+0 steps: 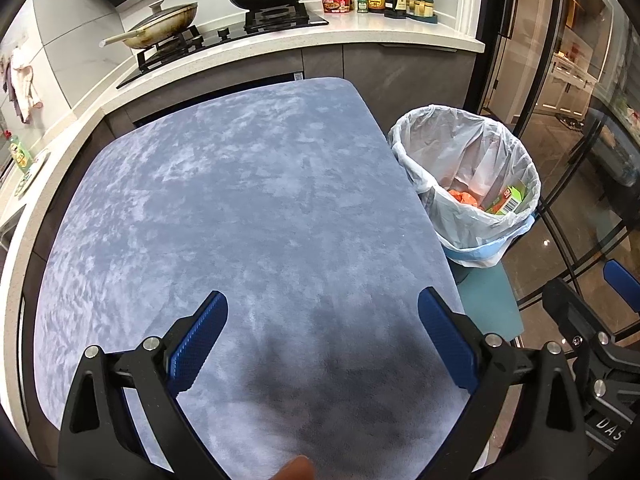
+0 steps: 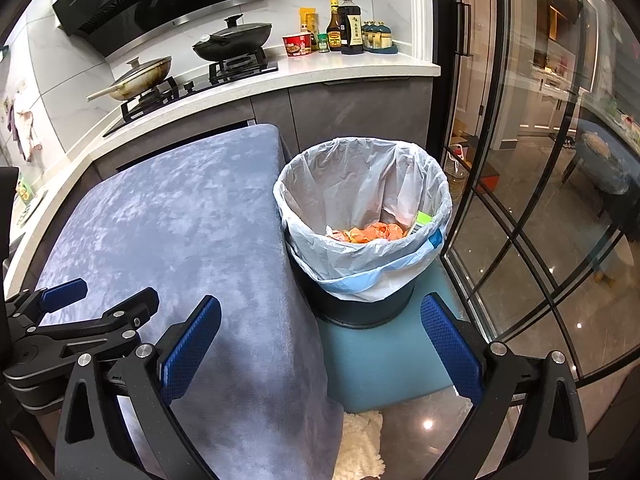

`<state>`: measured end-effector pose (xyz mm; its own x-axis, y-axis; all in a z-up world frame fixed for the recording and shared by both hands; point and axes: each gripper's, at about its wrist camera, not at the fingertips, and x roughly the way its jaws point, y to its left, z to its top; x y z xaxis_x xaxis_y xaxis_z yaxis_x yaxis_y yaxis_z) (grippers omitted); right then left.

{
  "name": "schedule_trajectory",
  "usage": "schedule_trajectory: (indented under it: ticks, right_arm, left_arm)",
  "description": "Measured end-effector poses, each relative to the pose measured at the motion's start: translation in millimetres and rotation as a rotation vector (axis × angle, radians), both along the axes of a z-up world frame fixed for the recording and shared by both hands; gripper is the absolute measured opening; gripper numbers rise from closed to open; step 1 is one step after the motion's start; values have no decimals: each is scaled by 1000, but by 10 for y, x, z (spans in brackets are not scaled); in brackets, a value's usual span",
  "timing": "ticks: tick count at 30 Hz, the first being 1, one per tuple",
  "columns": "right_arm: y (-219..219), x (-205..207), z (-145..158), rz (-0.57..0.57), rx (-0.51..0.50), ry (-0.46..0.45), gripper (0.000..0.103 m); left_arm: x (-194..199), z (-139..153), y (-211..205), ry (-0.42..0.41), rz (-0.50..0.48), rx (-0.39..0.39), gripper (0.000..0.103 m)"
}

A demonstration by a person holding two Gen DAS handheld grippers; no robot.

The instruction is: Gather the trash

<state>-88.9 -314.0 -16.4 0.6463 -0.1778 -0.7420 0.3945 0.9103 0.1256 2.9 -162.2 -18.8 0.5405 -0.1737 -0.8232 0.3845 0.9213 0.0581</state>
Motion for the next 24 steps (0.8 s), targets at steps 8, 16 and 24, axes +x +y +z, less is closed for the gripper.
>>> schedule_trajectory:
  ticks: [8,16,24]
  right_arm:
    - [-6,0,4,-2,1,1,96]
    - [-70,-63,21,-19,-5,1,96]
    - [-121,-137,23,-24,-9,1,96]
  left_arm:
    - [-21,12,-50,-9,-5,9,92]
    - [-84,24,-150,-17,-25,16,92]
    - [-119,38,-202,-16,-31,19,92]
